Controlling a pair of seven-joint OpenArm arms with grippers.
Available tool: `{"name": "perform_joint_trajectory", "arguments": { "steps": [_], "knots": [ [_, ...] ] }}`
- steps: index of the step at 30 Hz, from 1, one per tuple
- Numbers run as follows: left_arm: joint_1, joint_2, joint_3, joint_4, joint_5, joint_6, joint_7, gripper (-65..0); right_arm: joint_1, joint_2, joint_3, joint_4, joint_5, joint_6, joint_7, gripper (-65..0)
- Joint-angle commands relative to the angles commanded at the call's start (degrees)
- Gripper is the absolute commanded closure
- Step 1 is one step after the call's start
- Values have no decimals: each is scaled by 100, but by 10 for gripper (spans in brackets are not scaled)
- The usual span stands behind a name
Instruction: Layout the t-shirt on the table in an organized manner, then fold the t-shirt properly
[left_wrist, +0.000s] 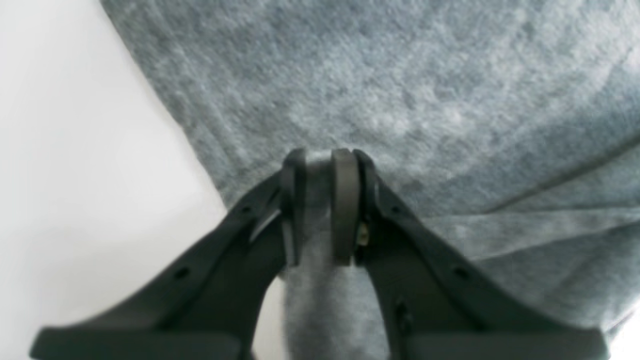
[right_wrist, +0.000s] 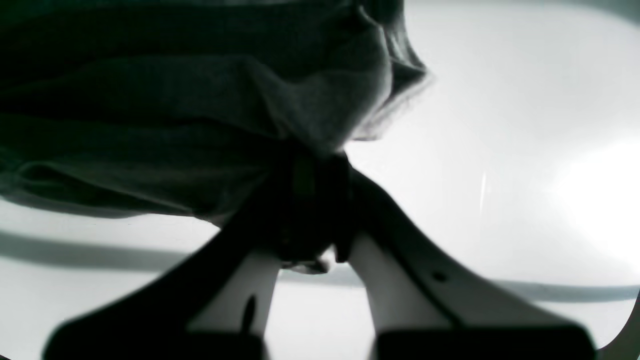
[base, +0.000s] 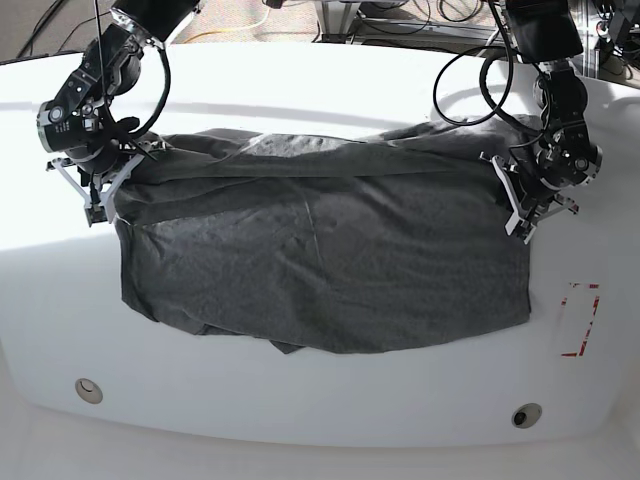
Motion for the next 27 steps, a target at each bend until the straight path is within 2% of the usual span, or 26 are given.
{"name": "perform_joint_trajectory", "arguments": {
  "steps": [7, 15, 21, 24, 27],
  "knots": [
    [-9, -70, 0, 0, 0, 0, 0, -75, 422, 26, -290, -422, -18, 0, 0, -24],
    [-18, -70, 0, 0, 0, 0, 0, -75, 914, 9, -316, -1073, -18, 0, 53, -27],
    [9, -70, 0, 0, 0, 0, 0, -75, 1292, 70, -325, -1785, -26, 0, 571, -35],
    [9, -70, 0, 0, 0, 0, 0, -75, 1442, 273, -404, -2242, -26, 0, 818, -100],
    [9, -70, 0, 0, 0, 0, 0, -75, 1582, 484, -598, -2655, -26, 0, 1002, -197]
  ]
}}
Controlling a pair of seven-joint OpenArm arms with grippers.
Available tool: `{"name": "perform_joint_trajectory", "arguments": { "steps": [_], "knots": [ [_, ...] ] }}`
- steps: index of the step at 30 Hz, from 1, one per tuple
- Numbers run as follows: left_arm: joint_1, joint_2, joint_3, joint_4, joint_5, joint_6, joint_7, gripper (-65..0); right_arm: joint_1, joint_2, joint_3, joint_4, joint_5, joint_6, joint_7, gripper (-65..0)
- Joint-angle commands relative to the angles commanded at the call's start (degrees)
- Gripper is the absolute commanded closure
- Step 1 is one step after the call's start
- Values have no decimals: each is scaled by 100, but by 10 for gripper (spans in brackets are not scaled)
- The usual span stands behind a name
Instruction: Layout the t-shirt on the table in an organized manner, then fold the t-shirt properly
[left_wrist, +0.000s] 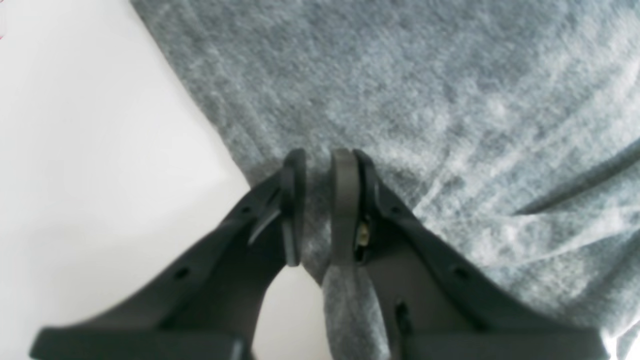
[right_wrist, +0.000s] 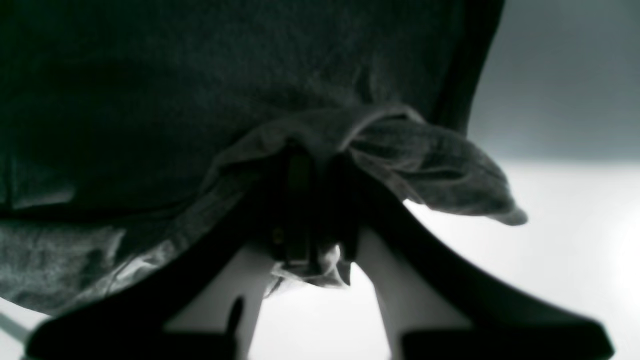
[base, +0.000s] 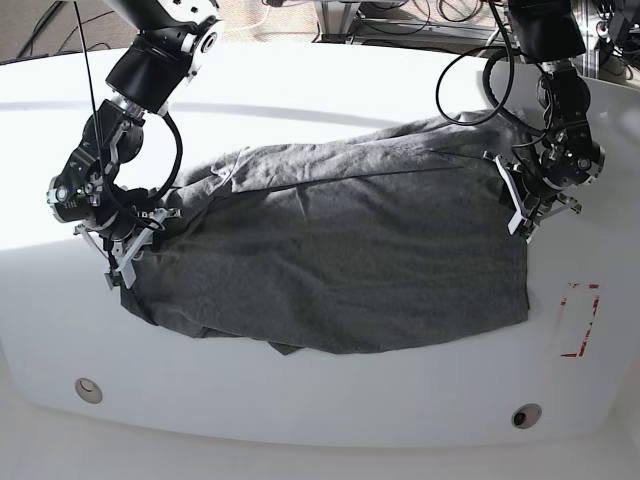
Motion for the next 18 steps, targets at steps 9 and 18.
{"name": "perform_joint_trajectory", "arguments": {
  "steps": [9, 18],
  "knots": [
    [0, -9, 0, 9, 0, 0, 0, -75, -9, 422, -114, -299, -44, 0, 457, -320],
    [0, -9, 0, 9, 0, 0, 0, -75, -651, 466, -114, 492, -88, 0, 237, -461]
  ]
}}
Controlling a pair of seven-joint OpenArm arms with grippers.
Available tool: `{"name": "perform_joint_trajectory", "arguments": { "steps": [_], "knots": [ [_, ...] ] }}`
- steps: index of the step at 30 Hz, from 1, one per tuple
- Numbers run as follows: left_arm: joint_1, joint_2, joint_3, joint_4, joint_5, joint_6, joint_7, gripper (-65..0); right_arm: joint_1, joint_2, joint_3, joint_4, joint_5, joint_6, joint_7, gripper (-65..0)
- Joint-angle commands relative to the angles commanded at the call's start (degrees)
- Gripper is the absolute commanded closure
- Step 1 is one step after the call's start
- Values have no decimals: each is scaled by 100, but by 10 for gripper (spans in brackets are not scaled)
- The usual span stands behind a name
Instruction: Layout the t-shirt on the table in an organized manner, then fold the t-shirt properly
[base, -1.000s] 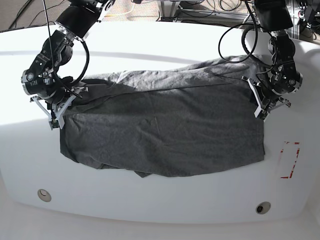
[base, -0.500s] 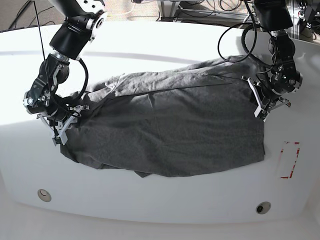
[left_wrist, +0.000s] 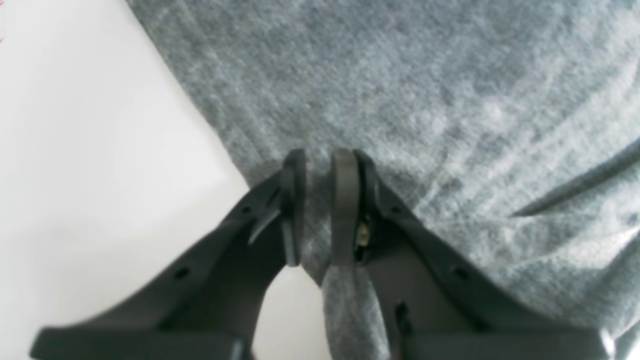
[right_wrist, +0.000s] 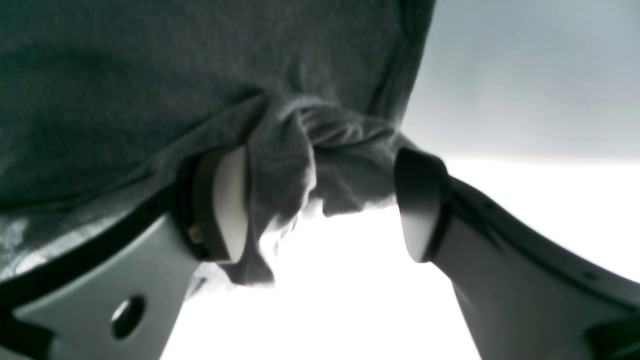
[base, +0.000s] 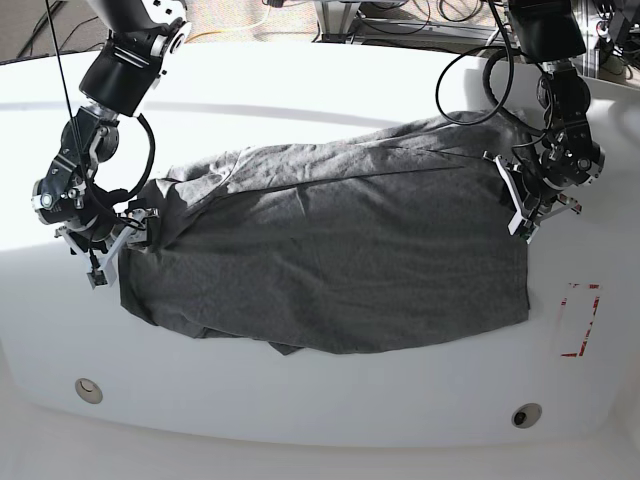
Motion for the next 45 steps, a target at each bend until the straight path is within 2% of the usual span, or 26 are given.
{"name": "perform_joint_trajectory", "arguments": {
  "steps": [5, 7, 13, 15, 19, 25, 31, 32, 33, 34, 35, 37, 39, 42, 45],
  "knots": [
    [0, 0, 0, 0, 0, 0, 0, -75, -501, -70, 9, 782, 9, 0, -308, -469],
    [0, 0, 0, -9, 0, 0, 0, -75, -774, -229, 26, 1029, 9, 0, -343, -472],
    [-9, 9, 0, -9, 0, 0, 0, -75, -1143, -396, 26, 1134, 18, 0, -334, -474],
    [-18, 9, 0, -18, 0, 0, 0, -75, -1152, -545, 18, 958, 18, 0, -334, -474],
    [-18, 18, 18, -18, 0, 0, 0, -75, -1108, -624, 9, 457, 18, 0, -246, -474],
    [-18, 26, 26, -18, 0, 0, 0, -75, -1108, -703, 0, -132, 18, 0, 334, -474],
    [0, 0, 26, -18, 0, 0, 0, -75, -985, -721, 18, -466, 18, 0, 378, -455],
    [9, 0, 26, -18, 0, 0, 0, -75, -985, -721, 18, -457, 18, 0, 378, -441],
    [9, 0, 26, -18, 0, 0, 0, -75, -985, -721, 18, -440, 18, 0, 378, -395],
    [9, 0, 26, -18, 0, 0, 0, -75, -985, -721, 18, -413, 18, 0, 378, -322],
    [9, 0, 26, -18, 0, 0, 0, -75, -985, -721, 18, -396, 18, 0, 378, -285],
    [9, 0, 26, -18, 0, 0, 0, -75, -1002, -738, 18, -281, 9, 0, 369, -97],
    [9, 0, 26, -18, 0, 0, 0, -75, -1020, -738, 9, -149, 9, 0, 343, 0],
    [9, 0, 26, -18, 0, 0, 0, -75, -1055, -747, 18, 149, 9, 0, 114, -33],
    [9, 0, 26, -18, 0, 0, 0, -75, -1143, -747, 35, 703, 9, 0, -255, -8]
  ]
}}
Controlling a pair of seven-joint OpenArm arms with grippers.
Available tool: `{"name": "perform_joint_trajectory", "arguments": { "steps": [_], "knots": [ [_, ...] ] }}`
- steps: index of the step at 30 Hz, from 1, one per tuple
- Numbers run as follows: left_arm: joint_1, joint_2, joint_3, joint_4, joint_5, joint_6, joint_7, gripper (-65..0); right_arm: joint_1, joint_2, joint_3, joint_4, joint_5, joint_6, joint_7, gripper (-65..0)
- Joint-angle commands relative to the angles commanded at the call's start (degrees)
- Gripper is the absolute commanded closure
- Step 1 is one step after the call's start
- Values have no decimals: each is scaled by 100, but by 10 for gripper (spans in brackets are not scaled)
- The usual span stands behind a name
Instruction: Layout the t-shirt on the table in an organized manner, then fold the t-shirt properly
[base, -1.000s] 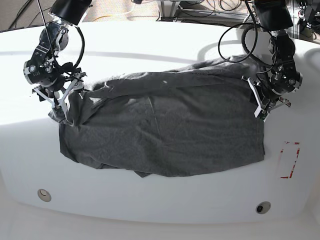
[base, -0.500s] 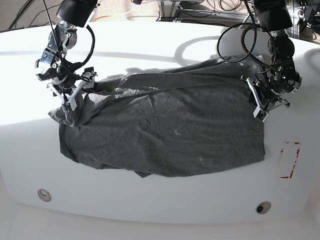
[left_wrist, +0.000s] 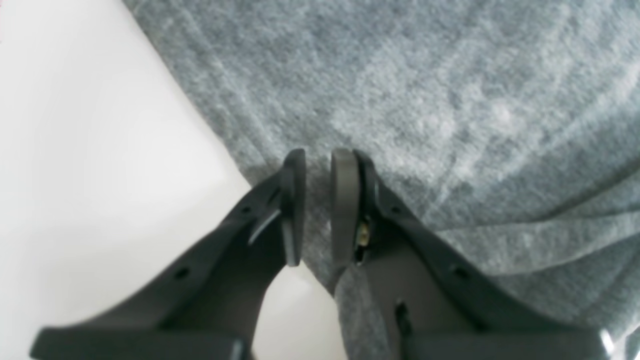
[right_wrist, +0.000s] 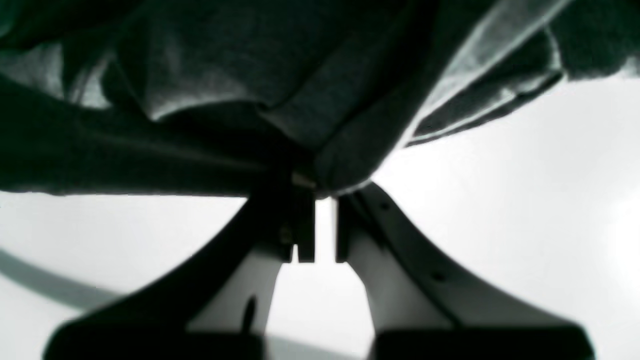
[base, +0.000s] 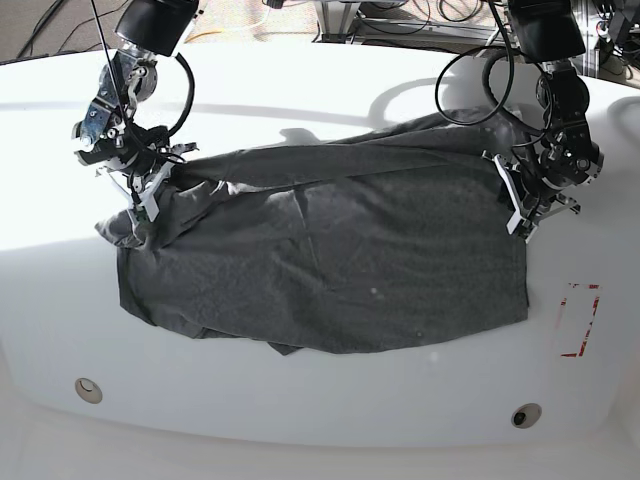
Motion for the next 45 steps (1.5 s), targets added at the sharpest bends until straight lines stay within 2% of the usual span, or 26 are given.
{"name": "perform_joint_trajectory", "arguments": {
  "steps": [5, 9, 25, 31, 35, 36, 41, 45],
  "knots": [
    [-18, 0, 0, -9, 0, 0, 0, -75, -35, -9, 0, 1055, 0, 0, -800, -2],
    [-26, 0, 0, -9, 0, 0, 0, -75, 0, -9, -44, 1451, 0, 0, -1257, -5],
    [-35, 0, 0, -9, 9, 0, 0, -75, 1073, 9, -62, 1407, 9, 0, -1270, -6],
    [-35, 0, 0, -9, 9, 0, 0, -75, 1442, 35, -466, 1125, -26, 0, -1270, -6],
    [-35, 0, 0, -9, 9, 0, 0, -75, 1591, 0, -492, 914, -18, 0, -1270, -10],
    [-35, 0, 0, -9, 9, 0, 0, -75, 1618, 0, -501, 870, -9, 0, -1270, -16],
    [-9, 0, 0, -9, 9, 0, 0, -75, 1741, -9, -774, 387, -26, 0, -1116, -149],
    [0, 0, 0, -9, 9, 0, 0, -75, 1908, -9, -862, -70, -35, 0, -721, -157]
  ]
}}
